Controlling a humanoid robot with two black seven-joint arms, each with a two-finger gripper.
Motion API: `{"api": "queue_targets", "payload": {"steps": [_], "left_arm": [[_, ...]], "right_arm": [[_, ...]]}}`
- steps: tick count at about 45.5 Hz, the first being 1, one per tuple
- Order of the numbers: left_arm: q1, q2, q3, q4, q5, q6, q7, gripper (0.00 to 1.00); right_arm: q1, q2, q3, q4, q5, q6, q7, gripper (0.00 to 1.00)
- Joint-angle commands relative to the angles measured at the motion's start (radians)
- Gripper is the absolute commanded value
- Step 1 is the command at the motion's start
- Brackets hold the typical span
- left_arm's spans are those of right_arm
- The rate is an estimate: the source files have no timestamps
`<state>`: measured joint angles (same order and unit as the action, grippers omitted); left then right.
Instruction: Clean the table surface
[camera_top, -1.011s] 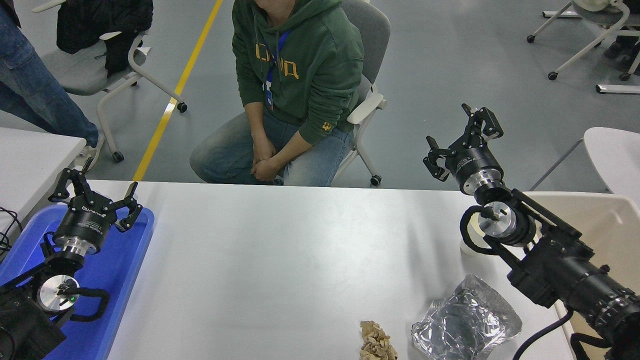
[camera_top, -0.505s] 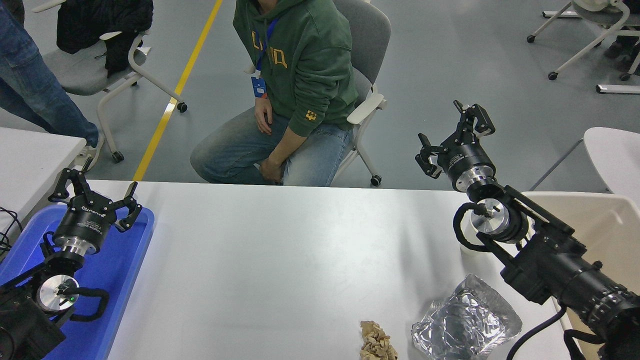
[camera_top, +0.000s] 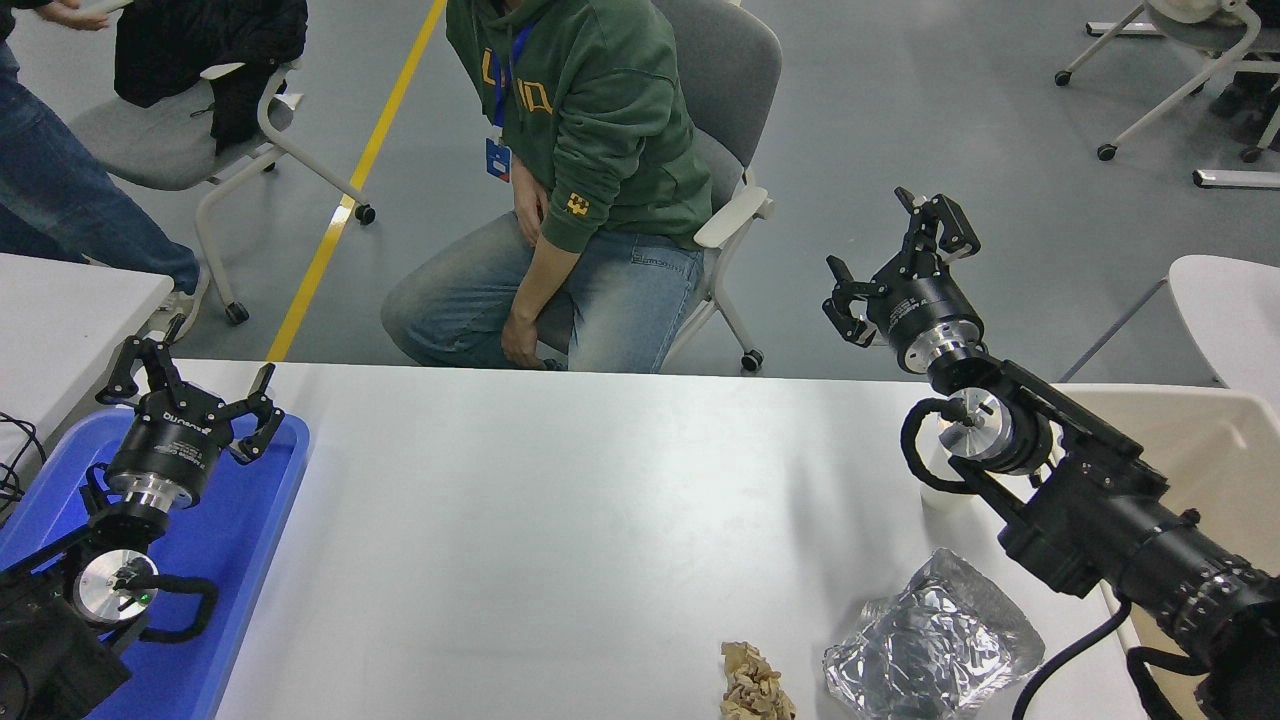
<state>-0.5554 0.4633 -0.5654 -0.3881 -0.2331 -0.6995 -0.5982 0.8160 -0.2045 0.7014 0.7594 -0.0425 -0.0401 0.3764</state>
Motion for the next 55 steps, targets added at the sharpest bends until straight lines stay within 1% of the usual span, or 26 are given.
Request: {"api": "queue_targets", "payload": {"steps": [1, 10, 19, 26, 37, 49, 55], "left_arm": [[0.002, 0.0, -0.001, 0.0, 0.0, 0.0, 0.0, 1.0], [0.002, 0.0, -0.001, 0.0, 0.0, 0.0, -0.002, 1.0], [0.002, 0.0, -0.001, 0.0, 0.0, 0.0, 0.0, 1.0], [0.002, 0.0, -0.001, 0.0, 0.0, 0.0, 0.0, 1.0], [0.002, 0.001, -0.001, 0.0, 0.0, 0.0, 0.0, 1.0], [0.002, 0.002, -0.001, 0.0, 0.0, 0.0, 0.0, 1.0], [0.002, 0.002, -0.002, 0.0, 0.0, 0.0, 0.0, 1.0]], "right_arm": [[0.015, -0.021, -0.103, -0.005, -0.068, -0.001, 0.001, 1.0], [0.018, -0.024, -0.2, -0.006, -0.089, 0.002, 0.001, 1.0], [0.022, -0.035, -0.284, -0.006, -0.192, -0.006, 0.001, 1.0], [0.072, -0.121, -0.433, 0.008, -0.264, -0.027, 0.001, 1.0], [0.215, -0.246, -0.805, 0.02, -0.269, -0.023, -0.001, 1.0], [0.38, -0.44, -1.039, 0.196, -0.272, 0.003, -0.002, 1.0], [0.442, -0.486, -1.169, 0.209, -0.292, 0.032, -0.002, 1.0]]}}
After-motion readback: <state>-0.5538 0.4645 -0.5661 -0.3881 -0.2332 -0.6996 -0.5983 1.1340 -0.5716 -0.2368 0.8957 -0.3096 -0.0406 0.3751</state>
